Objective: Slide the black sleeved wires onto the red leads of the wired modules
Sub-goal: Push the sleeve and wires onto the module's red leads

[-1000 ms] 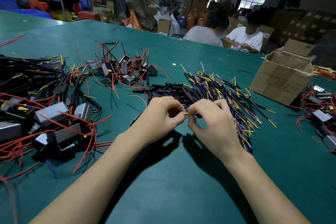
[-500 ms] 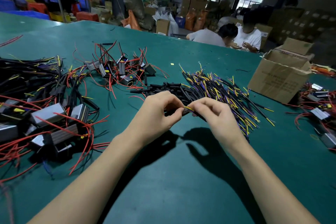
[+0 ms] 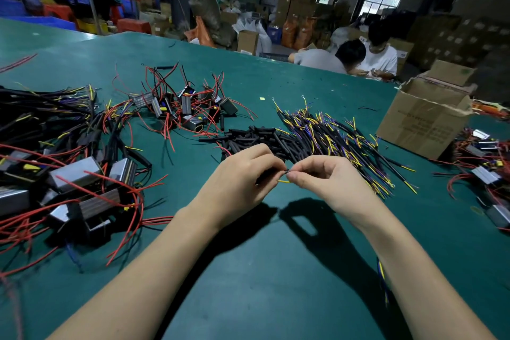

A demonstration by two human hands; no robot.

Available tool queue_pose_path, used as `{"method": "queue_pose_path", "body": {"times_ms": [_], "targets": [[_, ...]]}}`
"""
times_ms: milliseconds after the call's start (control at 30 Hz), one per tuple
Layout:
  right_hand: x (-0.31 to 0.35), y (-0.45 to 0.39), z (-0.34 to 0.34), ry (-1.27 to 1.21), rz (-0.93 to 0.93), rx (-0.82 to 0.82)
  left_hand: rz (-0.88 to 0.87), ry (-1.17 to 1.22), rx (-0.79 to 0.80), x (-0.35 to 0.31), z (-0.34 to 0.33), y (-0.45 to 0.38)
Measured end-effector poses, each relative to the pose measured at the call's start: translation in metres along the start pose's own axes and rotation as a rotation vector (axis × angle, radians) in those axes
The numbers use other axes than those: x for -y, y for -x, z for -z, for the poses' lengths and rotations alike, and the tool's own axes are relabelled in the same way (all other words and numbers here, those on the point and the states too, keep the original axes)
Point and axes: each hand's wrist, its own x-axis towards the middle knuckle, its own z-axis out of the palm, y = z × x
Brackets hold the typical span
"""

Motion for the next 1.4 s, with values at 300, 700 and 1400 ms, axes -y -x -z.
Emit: {"method": "queue_pose_path", "body": {"times_ms": [300, 700, 1400], "targets": [[0.002, 0.001, -0.004, 0.449, 0.077, -0.107, -0.061, -0.106, 0.070, -0.004, -0.001, -0.002], [-0.008, 0.002, -0.026, 1.136, 0.425, -0.233, 0.421, -0.017, 0.059, -0.005, -0.010, -0.006], [-0.013, 0.001, -0.018, 0.949, 0.455, -0.185, 0.121, -0.354, 0.095, -0.005, -0.002, -0.002]]}}
